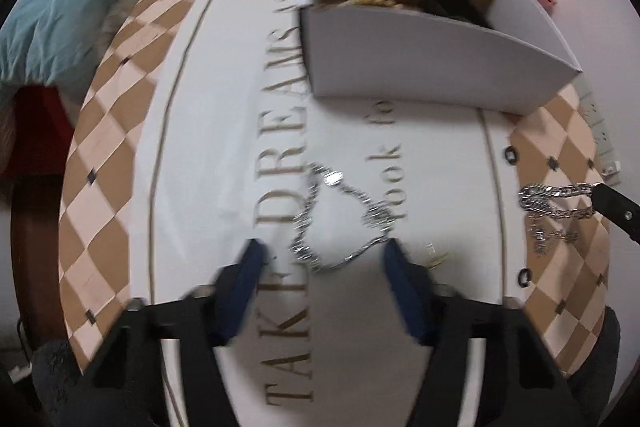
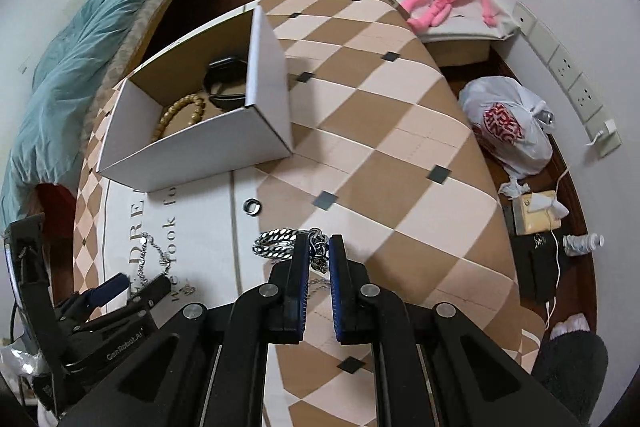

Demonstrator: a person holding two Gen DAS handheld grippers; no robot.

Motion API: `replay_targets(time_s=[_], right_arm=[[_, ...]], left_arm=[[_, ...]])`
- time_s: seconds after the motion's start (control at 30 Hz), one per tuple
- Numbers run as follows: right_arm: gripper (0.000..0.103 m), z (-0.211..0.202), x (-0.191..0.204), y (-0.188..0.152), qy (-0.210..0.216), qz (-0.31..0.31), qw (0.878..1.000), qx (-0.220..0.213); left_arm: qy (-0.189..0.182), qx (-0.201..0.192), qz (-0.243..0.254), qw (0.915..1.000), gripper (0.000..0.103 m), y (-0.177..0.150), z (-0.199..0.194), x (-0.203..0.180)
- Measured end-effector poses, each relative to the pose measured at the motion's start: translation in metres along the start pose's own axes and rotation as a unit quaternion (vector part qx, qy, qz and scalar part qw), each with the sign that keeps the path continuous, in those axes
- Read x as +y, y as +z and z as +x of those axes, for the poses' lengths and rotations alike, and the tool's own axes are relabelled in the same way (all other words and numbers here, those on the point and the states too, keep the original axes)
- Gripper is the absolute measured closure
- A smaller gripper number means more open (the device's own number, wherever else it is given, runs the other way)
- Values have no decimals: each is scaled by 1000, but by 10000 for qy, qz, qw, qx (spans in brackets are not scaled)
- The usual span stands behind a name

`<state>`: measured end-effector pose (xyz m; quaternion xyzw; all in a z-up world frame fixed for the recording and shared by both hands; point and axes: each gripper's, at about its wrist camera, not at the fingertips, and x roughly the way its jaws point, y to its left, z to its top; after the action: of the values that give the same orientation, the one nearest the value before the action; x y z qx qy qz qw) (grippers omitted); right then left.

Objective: Organize jewelry
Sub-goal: 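Grasp the thick silver chain bracelet with the right tool while the left grasps the heart necklace, then carry both silver chains into the white box and open both tools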

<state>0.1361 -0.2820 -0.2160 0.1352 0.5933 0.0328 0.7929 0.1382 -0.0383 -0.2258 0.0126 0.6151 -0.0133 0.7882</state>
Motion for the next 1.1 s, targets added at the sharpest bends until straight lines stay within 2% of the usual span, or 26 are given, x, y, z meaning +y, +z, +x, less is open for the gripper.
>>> replay_targets(time_s=[0.03, 0.07, 0.13, 0.27, 0.6, 0.93, 1.03, 1.1], right_arm=[[93, -1, -2, 0, -10, 15, 10000, -14], [93, -2, -3, 1, -7, 34, 10000, -28], [93, -4, -4, 2, 9, 55, 10000, -50], [93, -13, -1, 5, 117, 80, 9998, -127], [93, -49, 15, 16, 621, 102, 9973, -389], [93, -95, 52, 52, 1158, -261, 9908, -650], [93, -102, 67, 71, 1179, -462, 9893, -721], [93, -99, 79, 85, 1128, -609, 9892, -713]], left_arm=[[-25, -29, 84, 10000, 96, 1, -2, -4], [-76, -9, 103, 9999, 99, 2, -2, -5], [-296, 28, 34, 9996, 99, 1, -1, -5], [-505, -36, -68, 9987, 99, -2, -12, 0], [-1112, -552, -499, 9910, 99, 3, -90, 36], [-1659, -1118, -423, 9789, 99, 62, -148, 37], [-1674, -1229, -282, 9778, 99, 87, -153, 31], [-1690, -1158, -218, 9785, 99, 101, -146, 27]])
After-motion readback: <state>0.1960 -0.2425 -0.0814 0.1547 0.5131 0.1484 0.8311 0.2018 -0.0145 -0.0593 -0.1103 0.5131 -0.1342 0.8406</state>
